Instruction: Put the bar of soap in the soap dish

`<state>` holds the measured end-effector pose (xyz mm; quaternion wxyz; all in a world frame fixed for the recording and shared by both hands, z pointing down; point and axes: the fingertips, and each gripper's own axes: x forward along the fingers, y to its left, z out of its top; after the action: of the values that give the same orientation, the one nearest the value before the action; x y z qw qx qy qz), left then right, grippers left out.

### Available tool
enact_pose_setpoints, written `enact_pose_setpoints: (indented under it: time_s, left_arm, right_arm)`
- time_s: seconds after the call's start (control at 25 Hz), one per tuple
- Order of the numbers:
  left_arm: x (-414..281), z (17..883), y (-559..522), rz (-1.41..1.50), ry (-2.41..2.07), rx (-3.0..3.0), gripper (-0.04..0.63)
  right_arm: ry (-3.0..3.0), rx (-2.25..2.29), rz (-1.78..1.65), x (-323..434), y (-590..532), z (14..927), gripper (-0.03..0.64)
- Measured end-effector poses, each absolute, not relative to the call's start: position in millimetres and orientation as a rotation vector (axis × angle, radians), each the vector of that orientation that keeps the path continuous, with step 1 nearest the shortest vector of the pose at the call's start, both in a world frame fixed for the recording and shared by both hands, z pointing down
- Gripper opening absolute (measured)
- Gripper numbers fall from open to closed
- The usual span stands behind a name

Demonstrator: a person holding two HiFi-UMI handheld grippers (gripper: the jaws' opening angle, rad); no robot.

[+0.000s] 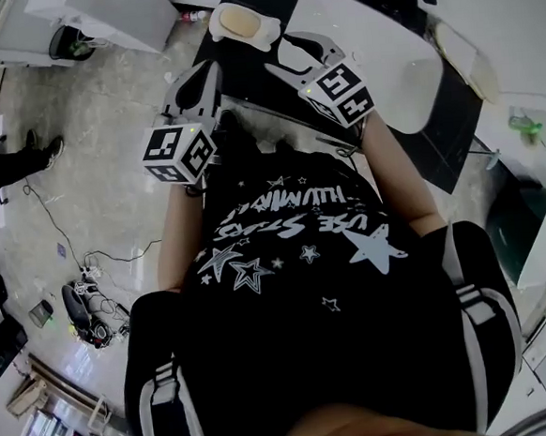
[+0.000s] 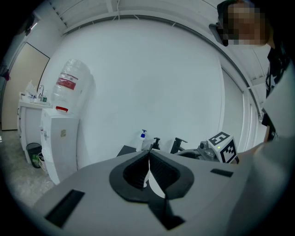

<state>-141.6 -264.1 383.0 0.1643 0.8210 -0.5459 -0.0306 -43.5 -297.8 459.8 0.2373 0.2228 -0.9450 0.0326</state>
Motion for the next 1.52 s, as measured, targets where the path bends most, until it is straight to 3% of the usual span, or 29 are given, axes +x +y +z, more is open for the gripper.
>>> enact_pose_setpoints:
  time_s: [0.2, 0.32, 0.6, 1.24, 1.52]
  left_arm:
    - [-129.9, 380.7, -231.4, -0.095, -1.641, 2.305, 0.012]
    - [-124.4, 382.3, -212.8, -0.09, -1.68, 2.276, 0.012]
    - [-117.4, 389.9, -186.1, -0.086, -1.719, 2.226, 0.012]
    - [-127.1, 377.8, -146.7, -0.13, -1.7, 2.246, 0.012]
    - [-115.0, 377.6, -100.4, -0.157, -1.674, 2.252, 0.012]
  right_arm:
    - [-2.621, 0.518, 0.083, -31.9, -271.4, 460.5, 0.256]
    - [-2.635, 0.478, 0.094, -27.7, -256.9, 466.1, 0.199]
    - [-2.64, 0.408, 0.165, -18.6, -231.2, 484.3, 0.179]
    - [-2.693, 0.54, 0.144, -30.8, -208.2, 447.3, 0.081]
    - [-2.704, 0.57, 0.142, -18.0, -159.0, 439.3, 0.068]
